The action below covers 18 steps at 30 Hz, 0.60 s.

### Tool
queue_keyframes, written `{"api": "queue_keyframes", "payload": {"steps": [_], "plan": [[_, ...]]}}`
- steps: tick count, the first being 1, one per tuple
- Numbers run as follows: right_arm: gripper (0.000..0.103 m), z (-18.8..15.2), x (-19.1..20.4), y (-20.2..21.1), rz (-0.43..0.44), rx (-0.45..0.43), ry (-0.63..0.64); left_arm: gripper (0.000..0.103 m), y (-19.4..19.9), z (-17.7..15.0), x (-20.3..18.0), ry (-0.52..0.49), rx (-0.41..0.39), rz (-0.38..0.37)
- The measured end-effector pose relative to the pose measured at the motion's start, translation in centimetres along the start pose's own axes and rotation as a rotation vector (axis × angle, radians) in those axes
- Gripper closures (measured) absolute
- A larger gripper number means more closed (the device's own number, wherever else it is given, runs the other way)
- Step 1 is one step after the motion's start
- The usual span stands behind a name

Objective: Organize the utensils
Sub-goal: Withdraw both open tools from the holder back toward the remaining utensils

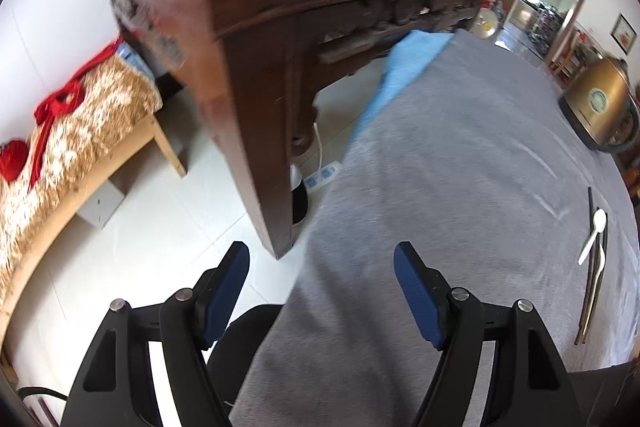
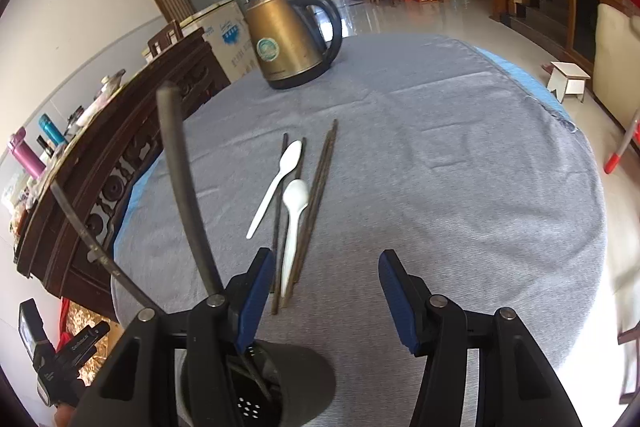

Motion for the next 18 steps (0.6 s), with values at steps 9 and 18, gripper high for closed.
{"api": "queue_keyframes", "payload": {"steps": [9,18], "plan": [[0.045,-0.2,2.0,-0.8,-0.03,0.009,0.039,0.028,-2.0,-1.5,3.1,0.036,0.075,-0.014],[0.045,1.4,0.9,-0.3,-0.047,-0.026,-0.004,0.028,-2.5,-2.4,2.5,-0.021,0.099,-0.058]]}}
Point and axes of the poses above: each gripper's, at about its wrist camera, not at the fingertips, and y roughly against the way its jaws point, x to its left, z to its top, the point moved 10 cm from there along -y, roughly the way its jaws point, and after that the axes turned 3 degrees about -x, right-handed, at the moved point
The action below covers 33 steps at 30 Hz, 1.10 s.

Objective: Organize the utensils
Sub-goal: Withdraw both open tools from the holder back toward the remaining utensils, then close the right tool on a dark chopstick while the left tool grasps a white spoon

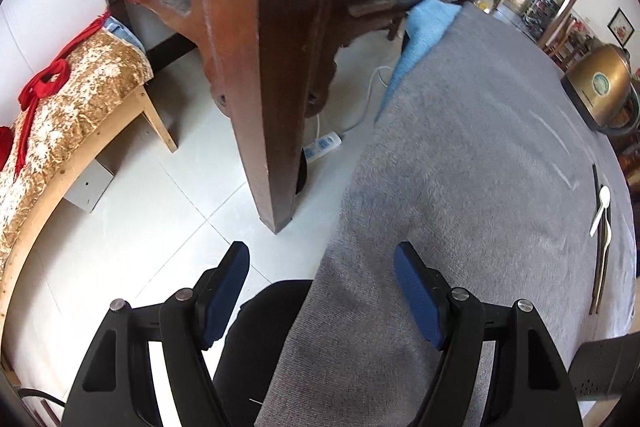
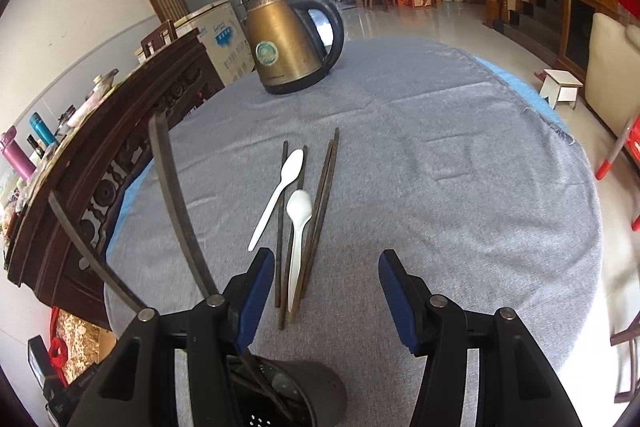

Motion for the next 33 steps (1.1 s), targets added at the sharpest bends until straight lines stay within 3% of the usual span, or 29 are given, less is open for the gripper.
{"api": "queue_keyframes", "payload": {"steps": [7,12,18,33], "plan": [[0.04,2.2,-0.6,1.8,0.055,-0.097,-0.06,0.028,-1.1,-0.4,0.3,0.015,0.037,-0.015],[0.039,4.5,-2.3,3.3,0.043,-0.187,-0.135,0.028,-0.7,-0.2,-0.2,-0.02,0.012,-0.026],[0.039,5.2,-4.6,2.0,0.021,-0.164,-0.228,0.028,-0.8,-0.1,-1.0,-0.046,0.019,-0.037],[0.039,4.2,-5.5,0.1,0.004,-0.115,-0.233,0.028,-0.7,-0.4,-1.8,-0.062,0.022,-0.035]]}}
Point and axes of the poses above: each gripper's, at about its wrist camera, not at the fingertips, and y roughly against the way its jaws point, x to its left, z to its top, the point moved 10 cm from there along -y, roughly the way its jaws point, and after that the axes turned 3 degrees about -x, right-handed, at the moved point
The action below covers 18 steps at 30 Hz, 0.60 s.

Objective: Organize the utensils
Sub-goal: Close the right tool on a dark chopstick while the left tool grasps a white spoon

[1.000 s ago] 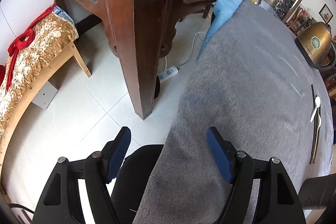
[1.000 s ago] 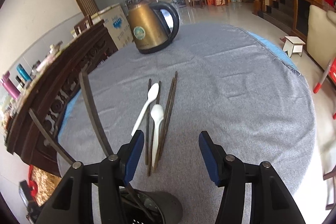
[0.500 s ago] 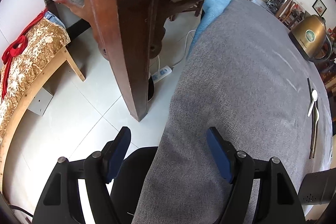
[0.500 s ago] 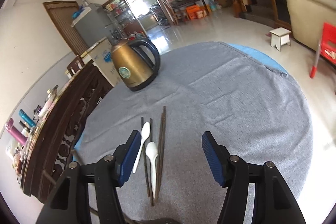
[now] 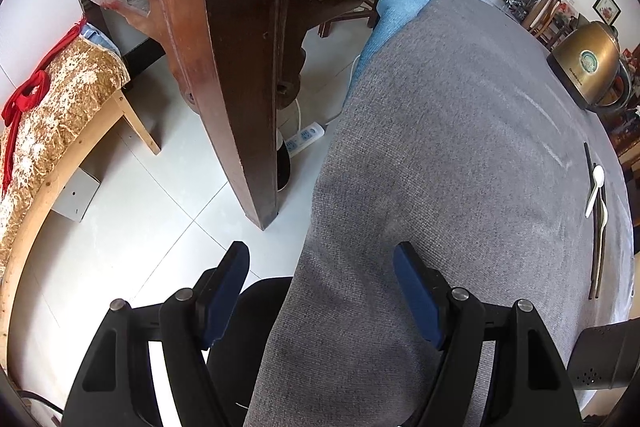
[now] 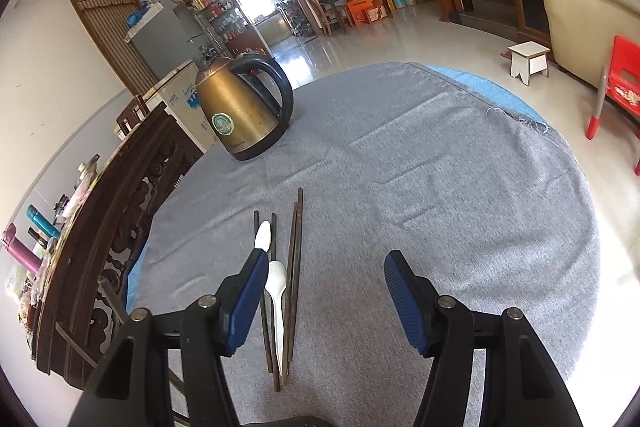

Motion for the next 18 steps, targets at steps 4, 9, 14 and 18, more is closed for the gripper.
{"api": "queue_keyframes", "payload": {"steps": [4,9,14,18], "plan": [[0.039,0.0,-0.4,-0.4,0.002,0.006,-0.012,0.028,0.7,0.4,-0.3,-0.013,-0.018,0.015],[0.039,0.7,-1.3,-1.8,0.0,0.026,-0.023,0.028,2.1,1.7,-1.3,-0.047,-0.062,0.031],[0.039,1.4,-2.5,-4.6,0.03,0.101,-0.044,0.028,4.2,4.9,-4.6,-0.149,-0.177,0.043],[0.039,1.6,-2.2,-7.8,0.069,0.186,-0.02,0.027,3.6,7.1,-10.5,-0.306,-0.192,-0.009]]}}
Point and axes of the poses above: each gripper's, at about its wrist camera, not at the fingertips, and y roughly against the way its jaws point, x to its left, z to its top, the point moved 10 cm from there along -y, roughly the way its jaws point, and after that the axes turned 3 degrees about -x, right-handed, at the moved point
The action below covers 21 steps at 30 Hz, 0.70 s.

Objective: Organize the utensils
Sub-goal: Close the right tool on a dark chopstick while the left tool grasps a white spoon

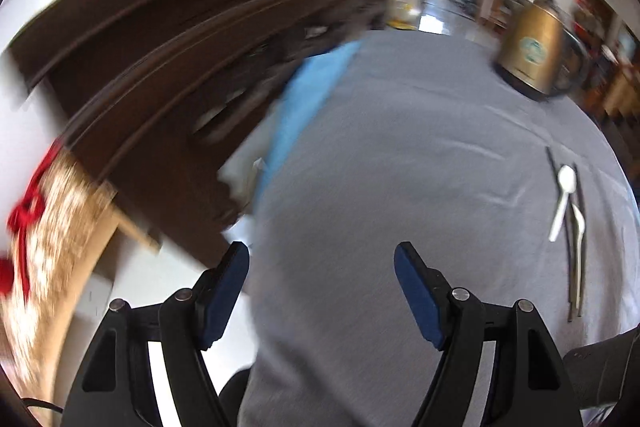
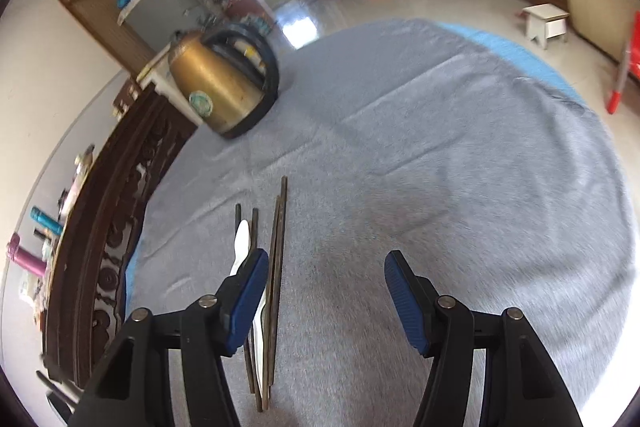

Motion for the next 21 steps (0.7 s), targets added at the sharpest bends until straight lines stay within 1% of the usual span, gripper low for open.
{"api": "queue_keyframes", "payload": {"steps": [3,4,6,9,11,12,14,17,18,21], "plan": [[0.039,0.1,0.9,-2.5,0.04,0.066,0.02,0.027,-1.6,1.5,-4.1,-0.1,0.026,-0.053],[0.042,0.1,1.0,-3.1,0.048,0.079,0.024,0.027,-2.2,2.0,-5.8,-0.136,0.034,-0.077],[0.044,0.2,1.7,-5.0,0.076,0.112,0.024,0.027,-3.0,2.5,-8.5,-0.188,0.056,-0.122],[0.052,0.4,2.8,-7.5,0.114,0.164,0.023,0.027,-4.3,3.5,-12.9,-0.244,0.085,-0.198],[0.055,1.0,2.9,-8.8,0.106,0.16,0.024,0.027,-4.9,3.8,-15.1,-0.264,0.101,-0.219],[0.057,1.4,3.1,-9.3,0.099,0.156,0.021,0.027,-5.2,4.2,-16.5,-0.276,0.105,-0.242],[0.065,2.2,3.1,-10.7,0.084,0.165,0.009,0.027,-5.8,5.0,-19.3,-0.315,0.102,-0.275],[0.067,3.1,3.6,-12.4,0.064,0.185,0.018,0.027,-6.3,5.4,-22.8,-0.359,0.115,-0.316],[0.069,3.4,3.7,-12.9,0.051,0.191,0.024,0.027,-6.6,5.5,-24.2,-0.368,0.129,-0.344],[0.075,4.2,3.9,-14.6,0.022,0.225,0.02,0.027,-7.5,5.5,-26.9,-0.361,0.172,-0.408]]}}
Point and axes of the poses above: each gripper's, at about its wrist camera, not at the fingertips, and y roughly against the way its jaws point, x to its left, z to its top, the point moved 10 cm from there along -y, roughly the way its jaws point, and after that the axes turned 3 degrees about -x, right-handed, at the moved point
